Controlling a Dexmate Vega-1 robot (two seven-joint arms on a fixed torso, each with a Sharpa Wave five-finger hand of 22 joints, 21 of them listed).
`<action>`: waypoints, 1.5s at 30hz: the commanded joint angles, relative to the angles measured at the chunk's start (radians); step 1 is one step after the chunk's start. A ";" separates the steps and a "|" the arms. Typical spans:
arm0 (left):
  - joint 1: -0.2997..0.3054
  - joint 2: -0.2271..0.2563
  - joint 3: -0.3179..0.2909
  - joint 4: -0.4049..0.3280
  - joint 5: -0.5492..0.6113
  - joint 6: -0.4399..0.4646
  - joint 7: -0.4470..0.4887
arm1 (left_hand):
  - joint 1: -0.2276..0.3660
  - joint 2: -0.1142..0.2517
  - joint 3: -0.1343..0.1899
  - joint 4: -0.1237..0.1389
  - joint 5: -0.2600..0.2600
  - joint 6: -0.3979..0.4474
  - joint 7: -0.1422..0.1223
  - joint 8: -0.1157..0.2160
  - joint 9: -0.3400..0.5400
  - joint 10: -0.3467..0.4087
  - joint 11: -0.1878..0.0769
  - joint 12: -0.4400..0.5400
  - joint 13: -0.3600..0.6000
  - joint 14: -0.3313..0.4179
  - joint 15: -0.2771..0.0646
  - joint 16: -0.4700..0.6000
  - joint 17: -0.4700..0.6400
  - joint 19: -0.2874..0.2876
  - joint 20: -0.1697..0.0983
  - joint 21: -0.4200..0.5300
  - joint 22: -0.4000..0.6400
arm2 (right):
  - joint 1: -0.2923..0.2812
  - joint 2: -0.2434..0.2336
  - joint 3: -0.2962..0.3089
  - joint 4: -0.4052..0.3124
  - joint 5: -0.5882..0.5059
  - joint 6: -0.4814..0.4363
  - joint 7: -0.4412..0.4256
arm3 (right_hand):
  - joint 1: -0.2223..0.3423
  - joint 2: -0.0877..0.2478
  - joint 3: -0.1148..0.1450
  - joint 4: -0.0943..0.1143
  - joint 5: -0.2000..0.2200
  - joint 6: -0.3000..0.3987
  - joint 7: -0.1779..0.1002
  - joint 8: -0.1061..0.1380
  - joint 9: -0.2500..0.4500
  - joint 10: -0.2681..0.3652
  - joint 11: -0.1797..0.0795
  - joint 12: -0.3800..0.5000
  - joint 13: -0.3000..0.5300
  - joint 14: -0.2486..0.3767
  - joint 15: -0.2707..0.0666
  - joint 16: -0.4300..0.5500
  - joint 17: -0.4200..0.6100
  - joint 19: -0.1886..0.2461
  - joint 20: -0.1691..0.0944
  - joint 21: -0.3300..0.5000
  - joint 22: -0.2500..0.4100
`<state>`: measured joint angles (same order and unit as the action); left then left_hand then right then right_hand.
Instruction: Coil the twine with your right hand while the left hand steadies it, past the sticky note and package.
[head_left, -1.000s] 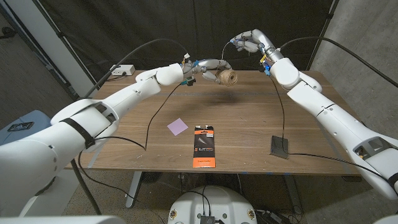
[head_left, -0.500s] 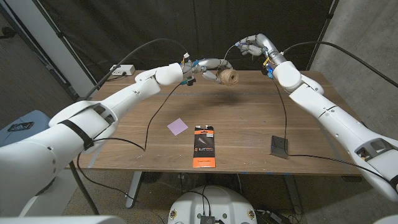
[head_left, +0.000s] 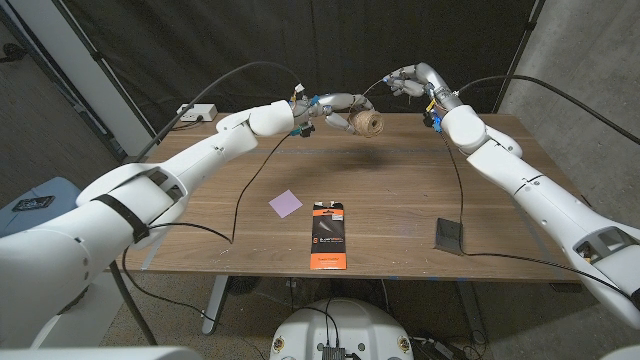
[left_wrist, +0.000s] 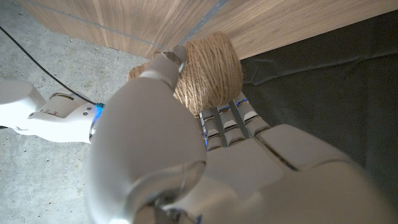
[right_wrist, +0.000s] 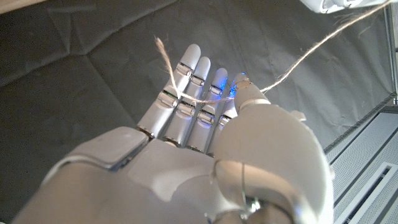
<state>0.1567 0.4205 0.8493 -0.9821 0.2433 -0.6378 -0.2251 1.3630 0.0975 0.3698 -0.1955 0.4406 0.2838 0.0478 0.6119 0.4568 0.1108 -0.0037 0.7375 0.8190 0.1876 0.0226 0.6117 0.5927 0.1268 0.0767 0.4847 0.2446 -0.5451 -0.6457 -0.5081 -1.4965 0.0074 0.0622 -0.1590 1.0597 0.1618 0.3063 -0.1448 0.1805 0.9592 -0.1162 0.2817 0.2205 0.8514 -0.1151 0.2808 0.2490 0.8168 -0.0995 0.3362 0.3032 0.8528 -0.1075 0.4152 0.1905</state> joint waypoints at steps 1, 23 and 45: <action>0.004 0.005 -0.007 -0.012 -0.006 0.006 -0.011 | -0.005 0.014 0.041 0.035 0.010 0.051 0.008 0.009 0.014 0.007 0.001 0.001 0.003 0.008 -0.009 0.004 0.014 -0.005 0.002 0.007 0.000 | -0.018 -0.004 -0.003 0.031 0.023 -0.006 -0.001 | 0.013 0.000 0.004 -0.001 -0.001 0.006 -0.003 0.000 0.004 0.005 -0.006 -0.004 0.002 0.006 -0.129 -0.001 0.003 -0.009 -0.088 0.003 0.003; -0.005 -0.005 -0.005 0.007 -0.010 -0.004 -0.021 | -0.009 0.014 0.042 0.037 0.009 0.051 0.006 0.008 0.015 0.007 -0.001 -0.001 0.003 0.011 -0.008 0.002 0.013 -0.006 0.001 0.012 -0.002 | -0.025 -0.002 -0.010 0.066 0.055 -0.040 -0.003 | 0.005 0.002 0.003 0.007 0.000 0.022 0.009 0.002 0.005 0.023 0.000 -0.002 0.002 0.015 -0.124 -0.003 0.005 -0.005 -0.089 0.011 0.003; -0.001 0.000 -0.011 -0.009 -0.017 -0.004 -0.027 | -0.009 0.014 0.044 0.035 0.008 0.048 0.007 0.006 0.014 0.005 0.000 -0.002 0.004 0.009 -0.010 0.001 0.014 -0.008 -0.002 0.017 -0.004 | -0.065 -0.018 -0.006 0.047 0.086 -0.077 -0.013 | 0.005 -0.002 0.003 0.005 0.000 0.016 0.005 -0.005 0.004 0.018 0.002 -0.012 -0.001 0.017 -0.123 -0.009 0.005 -0.008 -0.088 0.015 0.002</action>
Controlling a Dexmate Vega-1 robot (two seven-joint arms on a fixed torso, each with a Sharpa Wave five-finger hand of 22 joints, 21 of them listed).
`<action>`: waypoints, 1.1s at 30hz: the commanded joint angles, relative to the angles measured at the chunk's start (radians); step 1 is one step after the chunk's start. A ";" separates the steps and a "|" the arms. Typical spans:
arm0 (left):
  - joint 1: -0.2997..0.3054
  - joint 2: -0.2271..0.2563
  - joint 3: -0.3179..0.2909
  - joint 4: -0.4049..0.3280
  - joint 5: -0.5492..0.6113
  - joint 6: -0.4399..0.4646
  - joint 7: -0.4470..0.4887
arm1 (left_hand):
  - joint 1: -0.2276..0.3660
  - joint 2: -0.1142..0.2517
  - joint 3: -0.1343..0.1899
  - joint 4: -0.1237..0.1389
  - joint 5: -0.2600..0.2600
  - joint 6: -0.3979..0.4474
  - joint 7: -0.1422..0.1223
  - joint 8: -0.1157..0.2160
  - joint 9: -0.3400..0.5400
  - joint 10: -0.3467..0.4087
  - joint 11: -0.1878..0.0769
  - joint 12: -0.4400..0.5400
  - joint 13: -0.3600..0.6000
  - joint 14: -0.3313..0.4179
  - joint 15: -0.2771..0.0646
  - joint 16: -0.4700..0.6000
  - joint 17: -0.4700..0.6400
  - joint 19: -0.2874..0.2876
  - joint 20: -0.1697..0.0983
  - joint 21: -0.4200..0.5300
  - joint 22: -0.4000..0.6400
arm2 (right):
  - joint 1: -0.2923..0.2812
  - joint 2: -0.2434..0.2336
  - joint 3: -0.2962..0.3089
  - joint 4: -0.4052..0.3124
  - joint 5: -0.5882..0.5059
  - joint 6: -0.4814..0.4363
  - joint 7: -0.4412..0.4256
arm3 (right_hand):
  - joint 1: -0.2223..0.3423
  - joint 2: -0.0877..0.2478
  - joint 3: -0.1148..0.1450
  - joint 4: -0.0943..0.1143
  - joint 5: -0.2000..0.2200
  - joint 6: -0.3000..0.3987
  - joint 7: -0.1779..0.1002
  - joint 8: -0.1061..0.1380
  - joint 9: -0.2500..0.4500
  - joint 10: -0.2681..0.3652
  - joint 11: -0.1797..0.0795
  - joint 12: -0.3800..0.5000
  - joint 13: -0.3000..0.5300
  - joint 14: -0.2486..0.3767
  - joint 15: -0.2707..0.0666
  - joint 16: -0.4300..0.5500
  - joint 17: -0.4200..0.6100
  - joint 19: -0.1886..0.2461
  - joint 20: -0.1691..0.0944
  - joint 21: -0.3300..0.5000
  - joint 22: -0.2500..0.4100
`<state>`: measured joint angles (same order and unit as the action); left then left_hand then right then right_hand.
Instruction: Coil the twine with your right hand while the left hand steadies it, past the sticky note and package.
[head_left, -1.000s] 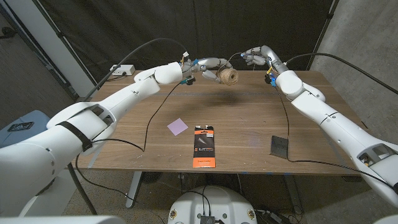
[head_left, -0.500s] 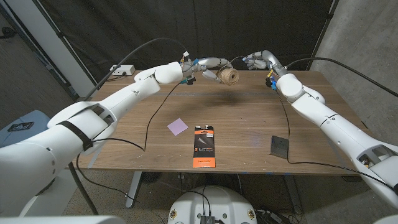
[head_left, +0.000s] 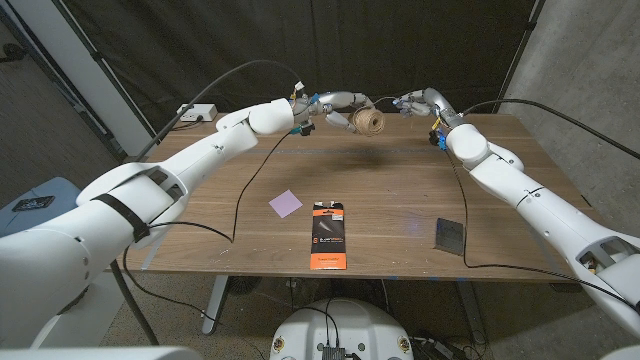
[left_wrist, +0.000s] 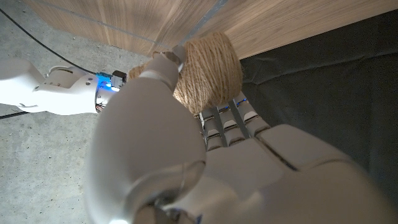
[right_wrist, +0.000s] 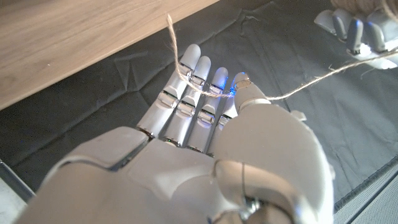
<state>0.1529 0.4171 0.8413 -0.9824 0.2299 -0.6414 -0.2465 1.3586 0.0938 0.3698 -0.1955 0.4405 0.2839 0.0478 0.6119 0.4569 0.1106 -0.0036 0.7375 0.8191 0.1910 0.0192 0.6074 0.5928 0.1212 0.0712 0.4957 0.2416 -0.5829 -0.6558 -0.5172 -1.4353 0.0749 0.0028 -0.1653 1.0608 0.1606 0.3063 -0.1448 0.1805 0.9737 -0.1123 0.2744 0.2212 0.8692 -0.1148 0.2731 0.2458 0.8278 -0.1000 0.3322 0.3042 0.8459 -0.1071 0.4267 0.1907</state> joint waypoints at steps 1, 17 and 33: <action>0.003 0.005 -0.003 -0.011 -0.002 0.001 -0.005 | -0.005 0.017 0.044 0.034 0.008 0.048 0.007 0.006 0.014 0.006 0.000 -0.002 0.004 0.006 -0.006 0.005 0.013 -0.003 0.004 0.005 -0.001 | -0.032 -0.009 0.004 -0.018 0.020 -0.020 -0.009 | 0.003 -0.002 0.002 0.005 -0.001 -0.002 0.000 0.000 0.003 -0.004 0.002 -0.007 0.002 0.005 -0.123 -0.007 0.004 -0.005 -0.087 0.003 0.002; 0.011 0.011 -0.008 -0.033 0.003 0.015 -0.002 | -0.003 0.018 0.046 0.033 0.008 0.050 0.007 0.007 0.014 0.004 -0.001 -0.003 0.005 0.003 -0.005 0.005 0.014 -0.006 0.005 0.008 -0.002 | -0.053 -0.024 0.007 -0.047 0.030 -0.037 -0.009 | -0.003 -0.023 -0.015 0.001 -0.003 -0.043 0.004 -0.020 0.005 -0.036 0.006 -0.026 0.002 -0.017 -0.120 -0.016 0.006 -0.013 -0.081 0.005 0.002; 0.008 0.005 -0.011 -0.031 -0.001 0.015 0.002 | -0.004 0.017 0.049 0.033 0.009 0.044 0.010 0.003 0.014 0.001 0.000 -0.006 0.005 0.002 -0.003 0.001 0.013 -0.009 0.006 0.011 -0.003 | -0.071 -0.027 0.004 -0.057 0.049 -0.056 0.002 | -0.007 -0.022 -0.025 0.003 -0.002 -0.066 0.007 -0.032 0.006 -0.055 0.006 -0.038 0.002 -0.034 -0.117 -0.019 0.011 -0.026 -0.078 0.004 0.001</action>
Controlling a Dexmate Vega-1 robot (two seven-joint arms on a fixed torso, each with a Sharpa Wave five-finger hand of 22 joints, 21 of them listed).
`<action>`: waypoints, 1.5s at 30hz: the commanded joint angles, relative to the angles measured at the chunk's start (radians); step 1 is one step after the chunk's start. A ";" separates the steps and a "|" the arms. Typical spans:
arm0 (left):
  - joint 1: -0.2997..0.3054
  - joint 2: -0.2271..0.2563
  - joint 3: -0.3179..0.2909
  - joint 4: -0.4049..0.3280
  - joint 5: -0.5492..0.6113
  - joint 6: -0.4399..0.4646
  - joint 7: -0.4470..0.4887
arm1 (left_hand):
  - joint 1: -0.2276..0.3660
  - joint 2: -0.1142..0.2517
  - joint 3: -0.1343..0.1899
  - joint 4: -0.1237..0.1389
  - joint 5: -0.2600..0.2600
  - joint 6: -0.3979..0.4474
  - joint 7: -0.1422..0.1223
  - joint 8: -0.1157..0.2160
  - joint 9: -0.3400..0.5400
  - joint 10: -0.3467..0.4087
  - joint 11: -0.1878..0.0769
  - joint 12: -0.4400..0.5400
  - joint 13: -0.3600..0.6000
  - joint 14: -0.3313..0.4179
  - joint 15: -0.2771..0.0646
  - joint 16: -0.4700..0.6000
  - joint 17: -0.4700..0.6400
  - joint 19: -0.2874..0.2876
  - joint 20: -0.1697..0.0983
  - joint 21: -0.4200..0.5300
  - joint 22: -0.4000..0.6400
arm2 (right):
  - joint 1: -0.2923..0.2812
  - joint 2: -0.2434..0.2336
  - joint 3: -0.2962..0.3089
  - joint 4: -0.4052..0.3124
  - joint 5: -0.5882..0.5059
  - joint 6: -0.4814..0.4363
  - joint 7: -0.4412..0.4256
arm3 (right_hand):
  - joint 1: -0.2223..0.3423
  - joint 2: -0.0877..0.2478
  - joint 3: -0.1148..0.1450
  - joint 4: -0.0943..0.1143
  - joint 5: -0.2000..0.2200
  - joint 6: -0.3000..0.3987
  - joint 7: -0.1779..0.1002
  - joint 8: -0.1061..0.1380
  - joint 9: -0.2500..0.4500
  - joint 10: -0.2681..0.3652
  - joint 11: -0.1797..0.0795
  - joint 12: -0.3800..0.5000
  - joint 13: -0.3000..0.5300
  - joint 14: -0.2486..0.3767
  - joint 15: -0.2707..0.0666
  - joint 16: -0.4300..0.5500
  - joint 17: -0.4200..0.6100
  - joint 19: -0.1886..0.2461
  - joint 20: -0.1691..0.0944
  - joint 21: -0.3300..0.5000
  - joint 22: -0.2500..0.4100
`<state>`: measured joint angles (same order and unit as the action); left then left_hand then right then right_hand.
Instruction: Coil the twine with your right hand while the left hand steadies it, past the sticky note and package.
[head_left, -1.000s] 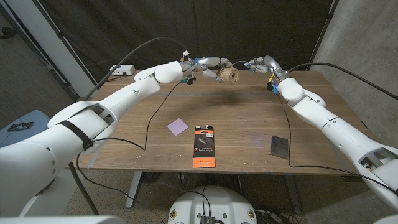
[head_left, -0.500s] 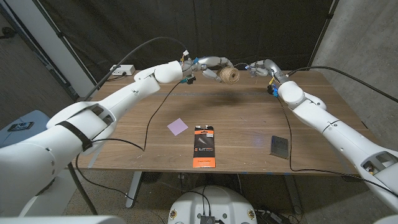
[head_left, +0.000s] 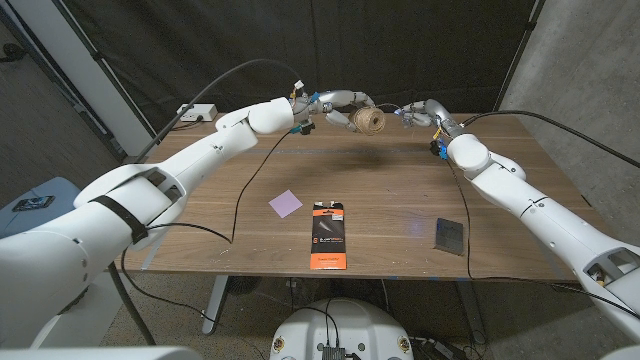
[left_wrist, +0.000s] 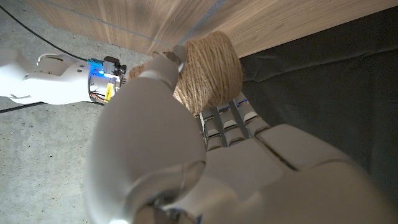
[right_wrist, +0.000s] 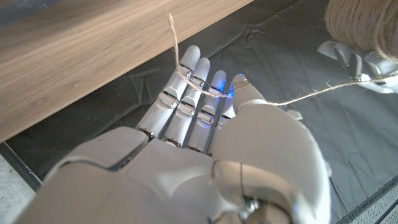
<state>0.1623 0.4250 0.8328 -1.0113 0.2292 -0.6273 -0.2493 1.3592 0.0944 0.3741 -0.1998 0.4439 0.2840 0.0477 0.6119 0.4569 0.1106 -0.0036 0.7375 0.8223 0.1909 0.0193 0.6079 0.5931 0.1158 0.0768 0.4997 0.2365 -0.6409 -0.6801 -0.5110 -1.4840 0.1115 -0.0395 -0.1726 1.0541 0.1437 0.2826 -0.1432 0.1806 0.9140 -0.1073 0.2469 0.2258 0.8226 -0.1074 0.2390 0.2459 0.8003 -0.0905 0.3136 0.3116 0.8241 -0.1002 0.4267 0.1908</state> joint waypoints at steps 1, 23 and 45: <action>-0.001 -0.002 -0.003 -0.004 0.000 0.002 0.005 | -0.005 0.015 0.044 0.037 0.005 0.045 0.009 0.003 0.014 0.000 0.001 -0.006 0.002 0.002 -0.003 0.000 0.012 -0.004 0.000 0.007 0.002 | -0.014 -0.003 -0.002 -0.010 0.013 -0.017 0.009 | -0.001 -0.006 -0.002 0.002 -0.002 -0.009 0.002 -0.005 0.001 -0.011 -0.002 -0.005 0.002 -0.008 -0.125 -0.001 0.004 -0.005 -0.085 0.004 0.001; 0.013 0.012 -0.014 -0.048 0.013 0.025 0.023 | -0.006 0.016 0.049 0.038 0.006 0.049 0.008 0.003 0.013 0.003 0.000 -0.007 0.000 0.002 -0.003 -0.003 0.011 -0.007 0.000 0.011 0.000 | -0.071 -0.023 0.010 -0.080 0.037 -0.047 -0.006 | -0.004 -0.003 -0.011 0.004 -0.001 -0.011 0.004 -0.008 0.002 -0.016 -0.004 -0.010 0.003 -0.020 -0.125 0.001 0.012 -0.008 -0.082 0.006 0.000; 0.048 0.036 -0.035 -0.090 0.021 0.054 0.061 | -0.006 0.015 0.052 0.037 0.007 0.051 0.008 0.002 0.013 0.005 -0.001 -0.008 0.000 0.005 -0.006 -0.004 0.011 -0.008 0.000 0.016 -0.002 | -0.106 -0.019 0.009 -0.154 0.051 -0.086 -0.023 | -0.002 0.001 -0.014 0.002 0.000 -0.012 0.006 -0.009 0.003 -0.017 -0.004 -0.012 0.005 -0.024 -0.127 0.003 0.018 -0.010 -0.082 0.009 -0.001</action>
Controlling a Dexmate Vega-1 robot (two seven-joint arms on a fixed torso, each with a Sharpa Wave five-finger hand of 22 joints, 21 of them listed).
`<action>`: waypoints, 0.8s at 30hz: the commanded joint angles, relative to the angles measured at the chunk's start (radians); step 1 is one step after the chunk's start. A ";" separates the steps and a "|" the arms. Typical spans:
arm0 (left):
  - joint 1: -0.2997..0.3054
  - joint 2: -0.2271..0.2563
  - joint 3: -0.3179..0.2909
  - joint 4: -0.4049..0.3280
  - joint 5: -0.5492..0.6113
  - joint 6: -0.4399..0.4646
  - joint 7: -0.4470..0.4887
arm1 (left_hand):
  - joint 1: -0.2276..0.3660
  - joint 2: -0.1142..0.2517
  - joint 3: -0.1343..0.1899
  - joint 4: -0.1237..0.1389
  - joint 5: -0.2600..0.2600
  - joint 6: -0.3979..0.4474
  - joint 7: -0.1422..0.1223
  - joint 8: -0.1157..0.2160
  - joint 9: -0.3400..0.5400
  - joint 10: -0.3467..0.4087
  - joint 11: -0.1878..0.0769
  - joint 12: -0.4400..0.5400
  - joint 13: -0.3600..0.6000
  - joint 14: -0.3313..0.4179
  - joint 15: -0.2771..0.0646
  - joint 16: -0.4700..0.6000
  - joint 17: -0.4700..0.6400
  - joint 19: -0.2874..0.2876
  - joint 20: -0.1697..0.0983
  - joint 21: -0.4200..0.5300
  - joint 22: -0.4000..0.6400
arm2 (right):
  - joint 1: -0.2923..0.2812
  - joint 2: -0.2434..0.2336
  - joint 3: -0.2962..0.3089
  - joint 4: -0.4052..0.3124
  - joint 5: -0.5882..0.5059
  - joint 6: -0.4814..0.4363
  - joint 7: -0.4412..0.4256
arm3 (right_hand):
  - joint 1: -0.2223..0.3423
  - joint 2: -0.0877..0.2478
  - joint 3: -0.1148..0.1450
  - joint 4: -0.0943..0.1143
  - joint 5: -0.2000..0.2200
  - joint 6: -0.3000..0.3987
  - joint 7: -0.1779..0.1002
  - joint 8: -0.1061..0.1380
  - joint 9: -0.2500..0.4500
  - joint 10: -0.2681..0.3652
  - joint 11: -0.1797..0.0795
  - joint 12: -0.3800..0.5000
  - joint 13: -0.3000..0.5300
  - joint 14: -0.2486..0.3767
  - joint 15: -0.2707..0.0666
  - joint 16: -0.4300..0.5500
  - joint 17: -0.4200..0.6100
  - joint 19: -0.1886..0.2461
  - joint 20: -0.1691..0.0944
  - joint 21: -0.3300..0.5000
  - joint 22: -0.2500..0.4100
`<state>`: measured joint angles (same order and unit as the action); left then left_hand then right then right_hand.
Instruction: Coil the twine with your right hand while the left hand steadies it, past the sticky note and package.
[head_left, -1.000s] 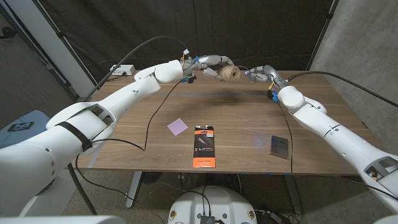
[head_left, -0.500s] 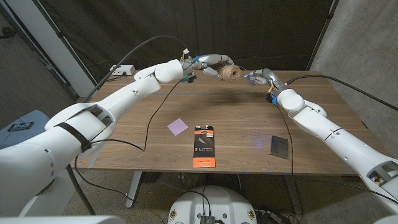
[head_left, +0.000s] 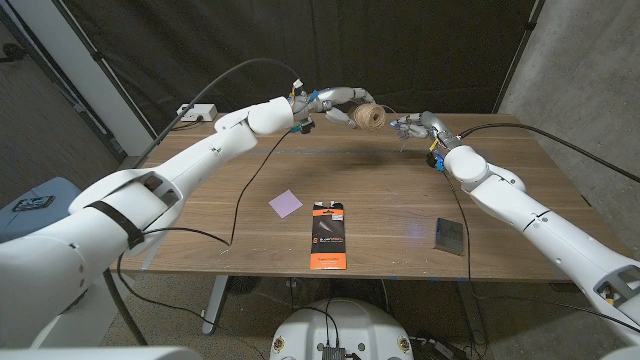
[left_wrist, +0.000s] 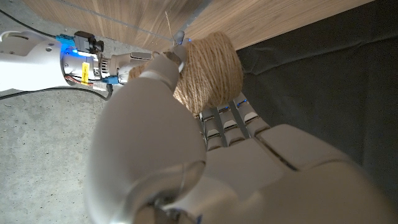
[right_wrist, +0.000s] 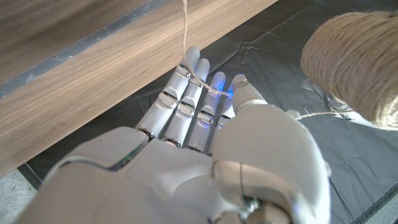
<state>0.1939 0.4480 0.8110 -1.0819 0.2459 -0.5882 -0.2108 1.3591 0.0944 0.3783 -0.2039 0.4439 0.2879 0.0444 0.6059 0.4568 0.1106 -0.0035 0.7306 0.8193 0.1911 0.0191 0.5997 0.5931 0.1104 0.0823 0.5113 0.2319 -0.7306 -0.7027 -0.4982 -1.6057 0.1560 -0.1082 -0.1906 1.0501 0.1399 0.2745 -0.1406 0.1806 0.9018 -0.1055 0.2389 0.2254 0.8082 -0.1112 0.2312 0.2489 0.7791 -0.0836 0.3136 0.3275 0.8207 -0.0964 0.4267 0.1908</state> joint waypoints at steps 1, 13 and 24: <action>0.017 0.013 -0.014 -0.020 0.005 0.016 0.025 | -0.006 0.015 0.048 0.041 0.007 0.047 0.012 0.008 0.013 0.005 -0.001 -0.001 0.003 0.005 -0.006 0.005 0.011 -0.002 -0.005 0.005 0.003 | -0.016 0.004 -0.006 -0.033 0.006 -0.016 -0.003 | 0.002 0.005 -0.006 0.000 0.000 0.000 0.004 -0.001 0.003 -0.003 0.000 -0.005 0.002 -0.004 -0.133 0.003 0.002 -0.007 -0.086 0.009 -0.001; 0.015 0.015 -0.017 -0.014 0.014 0.019 0.046 | -0.007 0.015 0.047 0.041 0.005 0.048 0.012 0.008 0.013 0.007 -0.001 -0.001 0.004 0.006 -0.004 0.008 0.014 0.000 -0.006 0.008 0.002 | -0.015 0.010 -0.020 -0.041 0.002 -0.012 0.009 | -0.001 0.008 -0.009 0.002 0.000 0.000 0.003 -0.002 0.003 -0.002 -0.001 -0.005 0.002 -0.007 -0.131 0.002 0.003 -0.009 -0.086 0.010 -0.001; 0.004 0.007 -0.016 0.019 0.015 0.003 0.066 | -0.001 0.017 0.049 0.038 0.004 0.050 0.012 0.009 0.013 0.007 0.001 -0.002 0.003 0.005 -0.006 0.010 0.016 -0.002 -0.006 0.010 0.001 | -0.020 0.018 -0.026 -0.051 0.006 -0.021 0.010 | 0.005 0.013 -0.006 0.000 0.001 -0.001 0.002 -0.003 0.004 -0.004 0.000 -0.007 0.004 -0.009 -0.134 0.001 0.005 -0.012 -0.086 0.010 -0.002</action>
<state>0.2079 0.4607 0.7956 -1.0876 0.2580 -0.5717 -0.1656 1.3584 0.0937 0.3782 -0.2038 0.4442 0.2879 0.0445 0.6066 0.4569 0.1106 -0.0035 0.7306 0.8195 0.1911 0.0191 0.6037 0.5932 0.1106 0.0822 0.5112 0.2321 -0.7455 -0.6922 -0.5166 -1.6466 0.1598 -0.1221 -0.1850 1.0542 0.1439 0.2674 -0.1391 0.1806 0.9018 -0.1055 0.2389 0.2253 0.8083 -0.1112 0.2254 0.2487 0.7756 -0.0872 0.3136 0.3273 0.8153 -0.0948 0.4328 0.1859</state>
